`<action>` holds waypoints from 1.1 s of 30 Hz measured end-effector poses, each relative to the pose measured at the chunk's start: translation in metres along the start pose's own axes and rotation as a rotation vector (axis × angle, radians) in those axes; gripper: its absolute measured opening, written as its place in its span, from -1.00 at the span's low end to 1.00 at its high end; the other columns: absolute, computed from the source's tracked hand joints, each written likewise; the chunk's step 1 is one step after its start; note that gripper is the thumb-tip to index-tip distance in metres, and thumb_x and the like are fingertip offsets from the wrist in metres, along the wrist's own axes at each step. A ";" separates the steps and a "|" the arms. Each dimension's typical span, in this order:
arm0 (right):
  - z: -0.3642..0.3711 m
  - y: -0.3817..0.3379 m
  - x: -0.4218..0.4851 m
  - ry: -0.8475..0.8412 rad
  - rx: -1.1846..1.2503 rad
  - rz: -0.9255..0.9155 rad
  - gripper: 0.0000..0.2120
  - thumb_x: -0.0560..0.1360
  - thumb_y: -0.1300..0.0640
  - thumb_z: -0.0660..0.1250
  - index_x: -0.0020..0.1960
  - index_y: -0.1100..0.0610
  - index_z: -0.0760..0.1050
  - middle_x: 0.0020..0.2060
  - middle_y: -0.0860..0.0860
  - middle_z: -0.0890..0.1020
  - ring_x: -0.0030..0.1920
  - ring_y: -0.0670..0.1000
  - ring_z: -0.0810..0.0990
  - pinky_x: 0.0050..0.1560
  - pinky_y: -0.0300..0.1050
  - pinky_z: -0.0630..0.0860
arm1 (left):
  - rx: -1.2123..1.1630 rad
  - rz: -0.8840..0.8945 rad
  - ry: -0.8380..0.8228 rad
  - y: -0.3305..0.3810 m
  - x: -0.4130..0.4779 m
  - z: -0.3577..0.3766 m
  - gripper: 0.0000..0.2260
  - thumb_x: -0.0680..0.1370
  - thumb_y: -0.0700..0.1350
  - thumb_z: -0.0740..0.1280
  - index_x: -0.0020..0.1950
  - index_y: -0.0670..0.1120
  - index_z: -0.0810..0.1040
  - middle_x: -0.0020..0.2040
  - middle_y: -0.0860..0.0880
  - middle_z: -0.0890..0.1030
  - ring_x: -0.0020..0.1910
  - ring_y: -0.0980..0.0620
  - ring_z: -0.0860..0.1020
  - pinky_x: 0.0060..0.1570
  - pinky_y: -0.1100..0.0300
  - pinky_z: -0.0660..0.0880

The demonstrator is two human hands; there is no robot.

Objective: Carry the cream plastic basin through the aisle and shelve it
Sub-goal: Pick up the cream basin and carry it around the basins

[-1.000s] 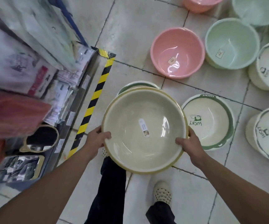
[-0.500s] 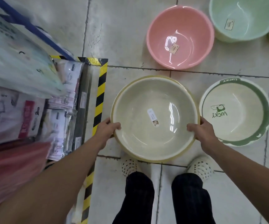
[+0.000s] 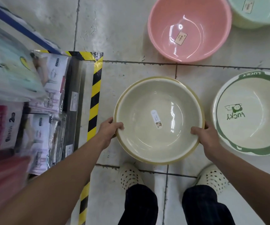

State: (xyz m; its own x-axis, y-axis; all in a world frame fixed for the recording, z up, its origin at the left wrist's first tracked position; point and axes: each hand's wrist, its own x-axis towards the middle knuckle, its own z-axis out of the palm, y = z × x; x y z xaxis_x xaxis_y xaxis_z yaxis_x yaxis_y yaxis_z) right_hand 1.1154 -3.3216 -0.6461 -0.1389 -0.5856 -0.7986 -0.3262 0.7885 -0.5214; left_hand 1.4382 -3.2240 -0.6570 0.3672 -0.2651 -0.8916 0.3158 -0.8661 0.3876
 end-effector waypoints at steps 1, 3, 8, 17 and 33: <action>0.002 0.004 0.004 0.008 0.011 -0.002 -0.65 0.45 0.43 0.36 -0.05 -0.03 0.54 -0.15 0.02 0.63 -0.16 0.08 0.59 -0.17 -0.08 0.53 | 0.003 0.010 0.006 -0.002 0.005 0.001 -0.72 0.49 -0.39 0.39 0.14 -0.13 0.61 0.04 -0.13 0.66 -0.03 -0.12 0.61 -0.08 0.04 0.63; 0.004 0.013 0.013 0.012 0.030 0.002 -0.64 0.44 0.44 0.36 -0.01 -0.01 0.56 -0.14 0.02 0.63 -0.16 0.08 0.59 -0.19 -0.10 0.51 | 0.007 0.038 0.021 -0.007 0.013 0.005 -0.72 0.48 -0.39 0.39 0.12 -0.13 0.62 0.05 -0.14 0.66 0.01 -0.16 0.61 0.03 -0.04 0.63; 0.005 0.032 0.027 0.029 0.049 0.000 -0.64 0.45 0.42 0.37 0.03 -0.03 0.54 -0.14 0.00 0.60 -0.14 0.05 0.57 -0.17 -0.09 0.52 | 0.015 0.108 0.045 -0.017 0.027 0.014 -0.66 0.48 -0.39 0.38 0.12 -0.01 0.62 0.06 -0.08 0.66 0.12 -0.20 0.62 0.15 -0.15 0.63; 0.006 0.034 0.040 -0.075 0.153 0.008 -0.40 0.31 0.31 0.36 0.34 0.02 0.50 0.01 0.05 0.65 -0.04 0.13 0.63 -0.10 -0.01 0.57 | 0.135 0.151 0.095 -0.020 0.033 0.021 -0.45 0.56 -0.30 0.43 0.54 -0.19 0.38 0.28 -0.16 0.57 0.11 -0.13 0.58 -0.25 0.21 0.51; -0.135 -0.045 -0.046 -0.046 0.210 0.050 -0.36 0.20 0.21 0.37 0.28 -0.06 0.56 0.04 0.08 0.68 0.01 0.17 0.64 0.00 0.10 0.63 | 0.250 0.251 -0.020 0.080 -0.116 0.074 -0.63 0.56 -0.30 0.44 0.31 -0.10 0.45 0.00 0.01 0.60 -0.09 0.05 0.62 -0.18 0.17 0.58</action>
State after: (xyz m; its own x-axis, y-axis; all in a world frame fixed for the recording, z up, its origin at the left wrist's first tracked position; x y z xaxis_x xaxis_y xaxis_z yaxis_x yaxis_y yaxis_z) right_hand 1.0101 -3.3556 -0.5452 -0.1056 -0.5391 -0.8356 -0.1170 0.8412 -0.5279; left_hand 1.3558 -3.2936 -0.5401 0.3881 -0.4891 -0.7812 -0.0066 -0.8490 0.5283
